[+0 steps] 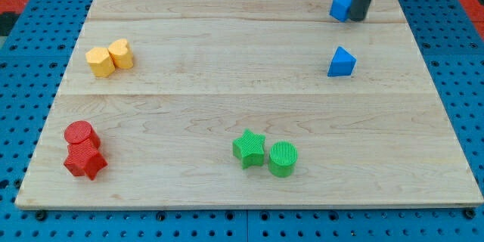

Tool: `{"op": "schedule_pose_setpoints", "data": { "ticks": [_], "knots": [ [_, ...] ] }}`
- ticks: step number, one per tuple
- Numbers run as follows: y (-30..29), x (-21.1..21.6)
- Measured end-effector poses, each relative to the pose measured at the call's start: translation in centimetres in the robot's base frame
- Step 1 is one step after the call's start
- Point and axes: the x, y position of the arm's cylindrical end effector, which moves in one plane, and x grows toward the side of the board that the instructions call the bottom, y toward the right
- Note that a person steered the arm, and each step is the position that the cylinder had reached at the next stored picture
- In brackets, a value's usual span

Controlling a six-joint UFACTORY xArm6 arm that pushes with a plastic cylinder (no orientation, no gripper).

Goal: Push the blue cube to the left

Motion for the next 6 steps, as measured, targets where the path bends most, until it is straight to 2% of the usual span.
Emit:
{"op": "schedule_pose_setpoints", "data": {
  "ticks": [1,2,3,5,6],
  "knots": [
    [5.2,3.7],
    [10.2,-0.8],
    [7.5,-3.7],
    [-5.9,0.9],
    [-5.0,-1.7]
  ]
}}
